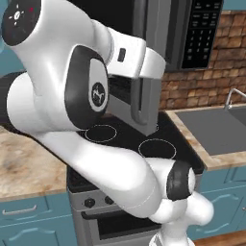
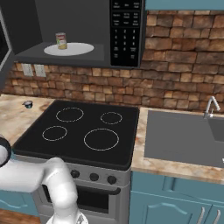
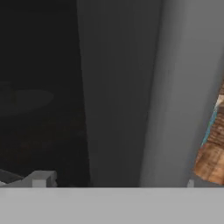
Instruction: Close the microwave door.
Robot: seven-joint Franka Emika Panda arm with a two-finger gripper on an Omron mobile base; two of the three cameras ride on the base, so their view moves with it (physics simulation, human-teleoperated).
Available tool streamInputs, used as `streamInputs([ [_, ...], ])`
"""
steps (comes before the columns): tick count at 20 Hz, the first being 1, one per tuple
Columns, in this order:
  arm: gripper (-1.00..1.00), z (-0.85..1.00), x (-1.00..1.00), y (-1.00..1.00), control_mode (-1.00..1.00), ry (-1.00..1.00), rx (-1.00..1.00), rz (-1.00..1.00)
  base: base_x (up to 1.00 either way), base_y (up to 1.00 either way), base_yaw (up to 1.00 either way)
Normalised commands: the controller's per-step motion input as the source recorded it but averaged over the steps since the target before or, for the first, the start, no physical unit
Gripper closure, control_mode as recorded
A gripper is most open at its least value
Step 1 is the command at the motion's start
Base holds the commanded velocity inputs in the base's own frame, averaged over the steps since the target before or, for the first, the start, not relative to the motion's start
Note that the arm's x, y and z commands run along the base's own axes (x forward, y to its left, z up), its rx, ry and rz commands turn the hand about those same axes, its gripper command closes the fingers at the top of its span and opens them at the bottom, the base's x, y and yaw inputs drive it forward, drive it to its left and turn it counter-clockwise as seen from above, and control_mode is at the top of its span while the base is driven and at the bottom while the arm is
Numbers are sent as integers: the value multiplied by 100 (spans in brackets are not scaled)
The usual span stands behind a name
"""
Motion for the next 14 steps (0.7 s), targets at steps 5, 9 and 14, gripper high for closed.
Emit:
streamInputs([
  [5, -100, -4, 100, -66, -100, 0, 9, 26, 0, 0, 0],
  [9, -100, -23, 100, -48, -100, 0, 7, 23, 0, 0, 0],
  [14, -100, -33, 100, -40, -100, -5, 7, 17, 0, 0, 0],
])
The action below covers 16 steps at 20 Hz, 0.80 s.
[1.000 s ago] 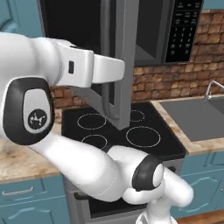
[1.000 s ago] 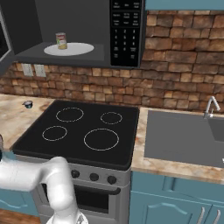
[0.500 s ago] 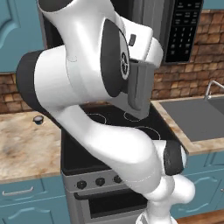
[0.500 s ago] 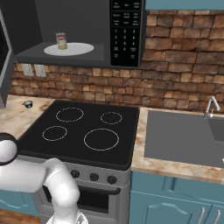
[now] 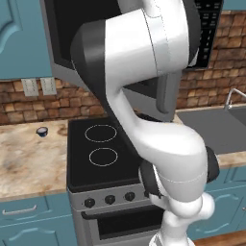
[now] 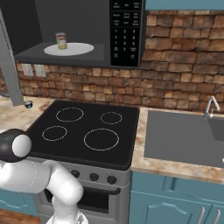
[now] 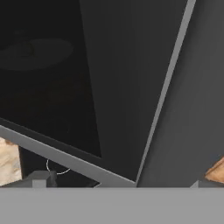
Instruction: Close the microwave door.
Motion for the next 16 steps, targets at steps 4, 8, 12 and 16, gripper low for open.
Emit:
streamInputs([
  [4, -100, -37, 100, -46, -100, -15, 5, 11, 0, 0, 0],
  [8, -100, -50, 100, -40, -100, -26, 6, 6, 0, 0, 0],
  [12, -100, -36, 100, -32, -100, -47, 10, 1, 0, 0, 0],
  [16, -100, -31, 100, -11, -100, -69, 11, 0, 0, 0, 0],
])
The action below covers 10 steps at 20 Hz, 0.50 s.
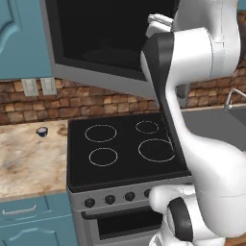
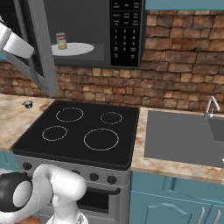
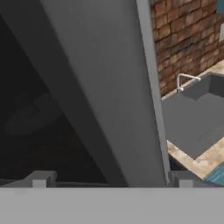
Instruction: Close the microwave door.
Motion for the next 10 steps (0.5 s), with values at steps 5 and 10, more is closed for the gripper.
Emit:
streamInputs([
  [5, -100, -43, 100, 0, -100, -73, 8, 0, 0, 0, 0],
  [10, -100, -10, 100, 0, -100, -43, 5, 0, 0, 0, 0],
])
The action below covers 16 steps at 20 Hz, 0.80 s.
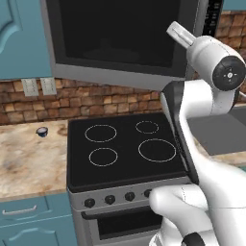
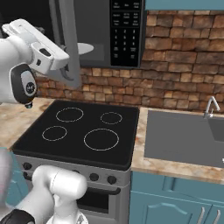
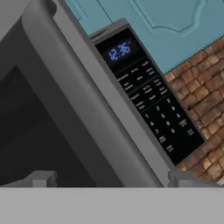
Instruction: Close the microwave door.
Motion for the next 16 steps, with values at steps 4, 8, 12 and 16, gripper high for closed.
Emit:
streamInputs([
  [4, -100, 1, 100, 0, -100, -7, 0, 0, 0, 0, 0],
  [8, -100, 15, 100, 0, -100, 0, 0, 0, 0, 0, 0],
  [12, -100, 28, 100, 0, -100, 0, 0, 0, 0, 0, 0],
  [16, -100, 31, 100, 0, -100, 3, 0, 0, 0, 0, 0],
])
